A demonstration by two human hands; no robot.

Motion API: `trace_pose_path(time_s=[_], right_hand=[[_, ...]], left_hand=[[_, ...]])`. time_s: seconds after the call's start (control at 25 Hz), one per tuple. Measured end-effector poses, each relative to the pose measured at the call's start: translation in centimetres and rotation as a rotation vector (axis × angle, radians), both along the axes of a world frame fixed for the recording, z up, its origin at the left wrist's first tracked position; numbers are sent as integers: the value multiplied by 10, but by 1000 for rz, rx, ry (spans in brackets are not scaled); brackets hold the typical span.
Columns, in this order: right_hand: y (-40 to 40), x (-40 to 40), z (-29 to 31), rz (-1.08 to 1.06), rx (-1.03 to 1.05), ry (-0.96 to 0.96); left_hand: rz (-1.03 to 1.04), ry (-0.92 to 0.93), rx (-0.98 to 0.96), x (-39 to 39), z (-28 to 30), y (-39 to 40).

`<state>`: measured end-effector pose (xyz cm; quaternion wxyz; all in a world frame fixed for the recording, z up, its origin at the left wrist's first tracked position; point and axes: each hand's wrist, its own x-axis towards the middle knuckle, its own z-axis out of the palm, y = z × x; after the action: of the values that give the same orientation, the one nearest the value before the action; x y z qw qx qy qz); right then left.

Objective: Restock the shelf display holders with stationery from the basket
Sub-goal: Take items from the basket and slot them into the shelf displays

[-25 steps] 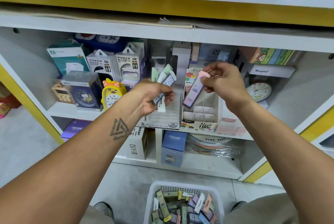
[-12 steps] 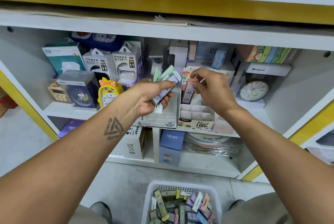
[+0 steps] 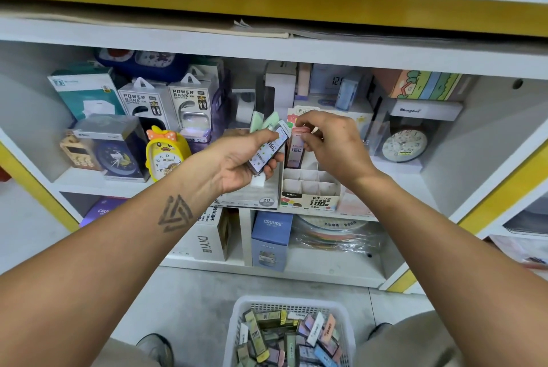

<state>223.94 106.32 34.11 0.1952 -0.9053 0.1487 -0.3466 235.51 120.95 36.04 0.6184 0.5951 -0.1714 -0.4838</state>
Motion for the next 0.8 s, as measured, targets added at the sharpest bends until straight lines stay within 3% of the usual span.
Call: trace_pose_path(time_s=[0.36, 0.4, 0.56, 0.68, 0.8], right_hand=[[-1, 3, -13, -102, -102, 296], [1, 4, -9, -115, 2, 277], [12, 2, 13, 49, 943, -1], [15, -3, 19, 104, 994, -52], [-6, -11, 27, -66, 845, -207]], left_hand=[[-35, 9, -41, 0, 1, 3], [-43, 4, -41, 0, 0, 3], [-71, -14, -48, -4, 0, 1], [-58, -12, -66, -8, 1, -1], [44, -9, -28, -5, -1, -2]])
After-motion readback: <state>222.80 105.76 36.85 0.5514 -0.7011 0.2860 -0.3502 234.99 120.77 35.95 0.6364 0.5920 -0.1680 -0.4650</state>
